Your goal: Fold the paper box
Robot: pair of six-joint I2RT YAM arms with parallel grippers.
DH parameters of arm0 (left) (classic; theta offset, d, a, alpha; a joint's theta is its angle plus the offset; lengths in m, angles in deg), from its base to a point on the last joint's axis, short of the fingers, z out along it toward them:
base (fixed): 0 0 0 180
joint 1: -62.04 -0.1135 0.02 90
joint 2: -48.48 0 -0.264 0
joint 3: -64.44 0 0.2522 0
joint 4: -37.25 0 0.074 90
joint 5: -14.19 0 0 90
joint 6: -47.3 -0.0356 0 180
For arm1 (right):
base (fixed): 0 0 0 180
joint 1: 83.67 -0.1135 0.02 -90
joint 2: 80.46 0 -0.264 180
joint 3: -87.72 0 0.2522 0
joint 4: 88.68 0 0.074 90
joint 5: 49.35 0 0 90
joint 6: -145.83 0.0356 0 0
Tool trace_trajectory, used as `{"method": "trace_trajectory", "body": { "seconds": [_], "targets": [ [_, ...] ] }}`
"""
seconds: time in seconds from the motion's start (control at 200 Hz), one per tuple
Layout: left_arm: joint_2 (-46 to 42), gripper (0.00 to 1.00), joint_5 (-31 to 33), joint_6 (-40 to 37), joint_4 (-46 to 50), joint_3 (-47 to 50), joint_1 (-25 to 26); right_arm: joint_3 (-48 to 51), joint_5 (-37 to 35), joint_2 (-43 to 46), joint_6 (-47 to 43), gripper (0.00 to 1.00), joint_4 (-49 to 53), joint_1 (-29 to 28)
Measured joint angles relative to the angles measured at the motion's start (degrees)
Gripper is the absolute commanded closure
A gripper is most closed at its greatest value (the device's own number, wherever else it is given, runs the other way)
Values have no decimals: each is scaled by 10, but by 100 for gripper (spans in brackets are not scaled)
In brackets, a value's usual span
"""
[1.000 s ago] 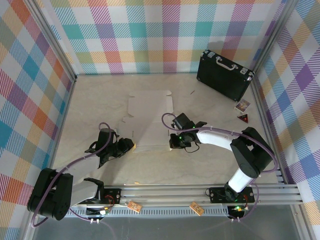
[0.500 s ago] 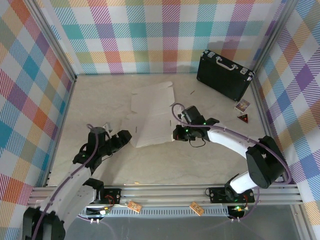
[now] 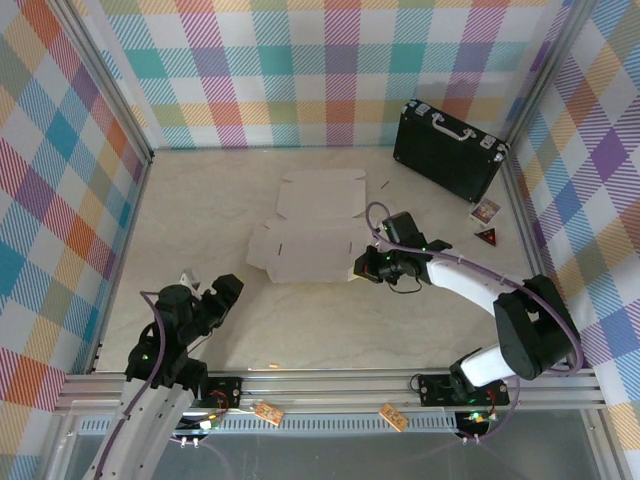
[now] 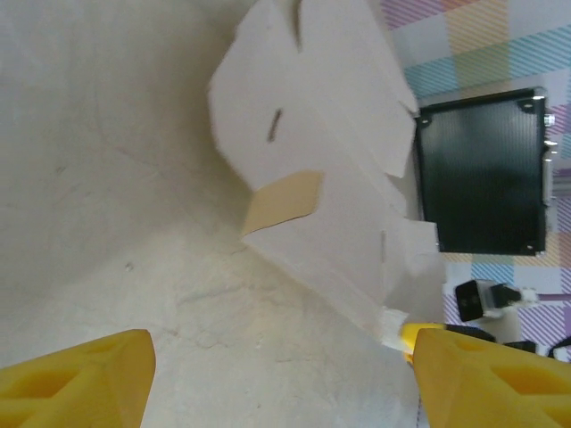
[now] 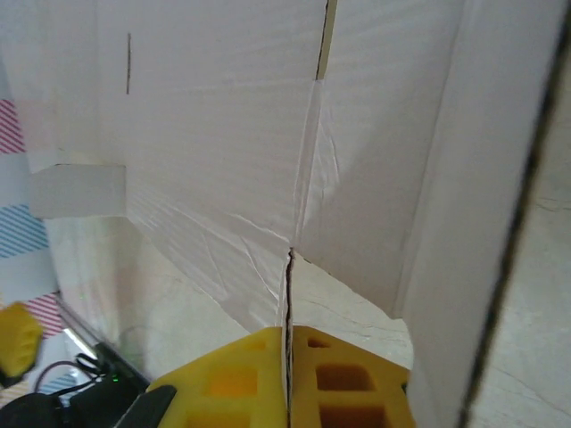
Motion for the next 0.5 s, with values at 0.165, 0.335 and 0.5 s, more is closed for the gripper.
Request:
{"method": "trace_trajectory", "body": {
  "seconds": [0.165, 0.335, 0.5],
  "targets": [
    [-1, 20, -16, 33, 0, 27, 0, 18, 32, 29, 41, 100, -36, 8],
    [-45, 13, -19, 86, -15, 28, 0, 52, 57, 69, 86, 100, -75, 12],
    [-53, 17, -10, 157, -36, 44, 0, 67, 66, 96, 117, 100, -92, 12]
  ]
}}
